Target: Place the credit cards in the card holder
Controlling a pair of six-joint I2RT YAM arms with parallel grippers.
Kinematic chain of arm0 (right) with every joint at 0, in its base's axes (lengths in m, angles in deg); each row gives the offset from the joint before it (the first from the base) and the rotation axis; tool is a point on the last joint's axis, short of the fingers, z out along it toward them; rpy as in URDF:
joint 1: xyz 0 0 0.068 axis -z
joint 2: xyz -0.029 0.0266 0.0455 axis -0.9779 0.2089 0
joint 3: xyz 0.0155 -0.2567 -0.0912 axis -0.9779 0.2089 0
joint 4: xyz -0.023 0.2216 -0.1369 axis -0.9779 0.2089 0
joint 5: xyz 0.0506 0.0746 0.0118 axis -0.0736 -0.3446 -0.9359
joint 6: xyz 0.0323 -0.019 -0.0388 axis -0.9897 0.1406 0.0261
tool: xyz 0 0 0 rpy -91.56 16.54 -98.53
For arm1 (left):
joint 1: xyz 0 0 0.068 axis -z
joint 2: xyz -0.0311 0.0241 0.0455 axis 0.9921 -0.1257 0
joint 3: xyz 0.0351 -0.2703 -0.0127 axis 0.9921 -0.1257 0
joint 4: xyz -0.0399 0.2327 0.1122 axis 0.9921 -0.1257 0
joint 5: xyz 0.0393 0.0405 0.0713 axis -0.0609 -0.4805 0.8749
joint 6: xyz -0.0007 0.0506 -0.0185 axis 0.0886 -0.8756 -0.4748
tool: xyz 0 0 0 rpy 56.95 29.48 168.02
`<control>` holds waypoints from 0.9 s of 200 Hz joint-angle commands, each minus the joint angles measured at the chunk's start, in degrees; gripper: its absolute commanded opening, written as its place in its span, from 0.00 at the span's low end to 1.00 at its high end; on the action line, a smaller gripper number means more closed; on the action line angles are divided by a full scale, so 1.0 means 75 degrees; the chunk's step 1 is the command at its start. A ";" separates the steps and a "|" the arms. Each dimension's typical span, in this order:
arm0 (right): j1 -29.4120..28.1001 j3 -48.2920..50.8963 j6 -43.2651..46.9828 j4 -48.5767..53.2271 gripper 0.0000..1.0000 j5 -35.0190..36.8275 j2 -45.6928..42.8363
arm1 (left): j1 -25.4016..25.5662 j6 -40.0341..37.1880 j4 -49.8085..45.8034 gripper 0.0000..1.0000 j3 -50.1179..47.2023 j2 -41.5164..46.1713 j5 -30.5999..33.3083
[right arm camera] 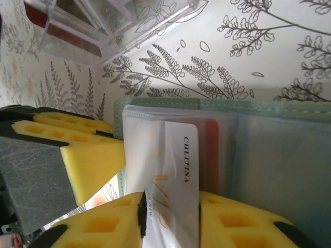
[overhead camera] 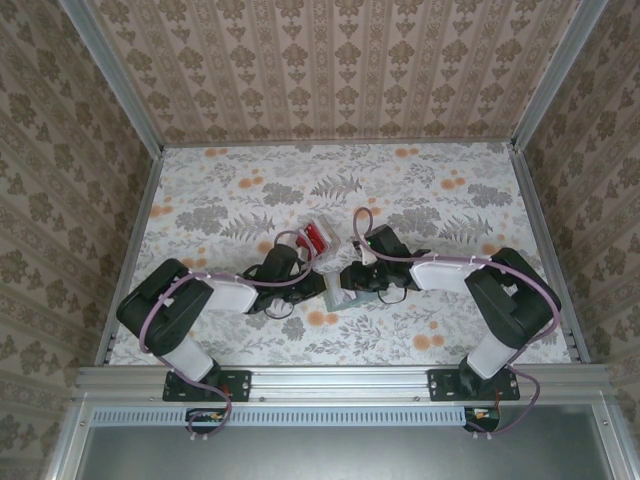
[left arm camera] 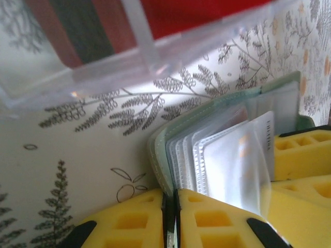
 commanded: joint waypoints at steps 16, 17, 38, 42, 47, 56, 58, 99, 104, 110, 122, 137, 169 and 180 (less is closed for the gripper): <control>0.0049 -0.0286 0.0586 0.1426 0.38 0.0642 -0.0768 | 0.0092 -0.0200 -0.1031 0.18 0.0040 0.0381 0.0066; 0.0057 -0.0288 0.0597 0.1452 0.38 0.0653 -0.0784 | 0.0091 -0.0212 -0.1060 0.18 0.0051 0.0399 0.0072; 0.0198 -0.0267 0.0743 0.1832 0.40 0.0746 -0.1083 | 0.0079 -0.0537 -0.1805 0.23 0.0318 0.0790 0.0276; 0.0225 -0.0249 0.0767 0.1901 0.40 0.0755 -0.1157 | 0.0064 -0.0614 -0.1980 0.26 0.0371 0.0861 0.0311; 0.0254 -0.0207 0.0792 0.1989 0.40 0.0750 -0.1237 | 0.0061 -0.0722 -0.2192 0.28 0.0454 0.0950 0.0367; 0.0264 -0.0112 0.0802 0.2113 0.39 0.0745 -0.1398 | 0.0043 -0.0917 -0.2579 0.29 0.0661 0.1087 0.0500; 0.0264 -0.0084 0.0798 0.2143 0.38 0.0737 -0.1433 | 0.0029 -0.0957 -0.2651 0.30 0.0707 0.1109 0.0526; 0.0234 0.0870 0.0582 0.2331 0.27 0.0443 -0.2227 | -0.0131 -0.1935 -0.3696 0.32 0.1906 0.0871 0.0806; 0.0223 0.1018 0.0542 0.2317 0.25 0.0449 -0.2293 | -0.0112 -0.2018 -0.3738 0.32 0.2084 0.0764 0.0772; 0.0223 0.1176 0.0499 0.2289 0.25 0.0456 -0.2371 | -0.0100 -0.2116 -0.3779 0.32 0.2284 0.0609 0.0691; 0.0241 0.1439 0.0436 0.2208 0.23 0.0559 -0.2441 | -0.0052 -0.2277 -0.3896 0.32 0.2680 0.0303 0.0579; 0.0252 0.1610 0.0324 0.2046 0.23 0.0708 -0.2396 | 0.0085 -0.2547 -0.4197 0.32 0.3236 -0.0073 0.0578; 0.0294 0.1720 0.0074 0.1440 0.22 0.0833 -0.2143 | 0.0370 -0.3070 -0.4924 0.32 0.4132 -0.0788 0.0784; 0.0305 0.1686 0.0070 0.1322 0.22 0.0829 -0.2041 | 0.0403 -0.3179 -0.5051 0.32 0.4292 -0.1001 0.0845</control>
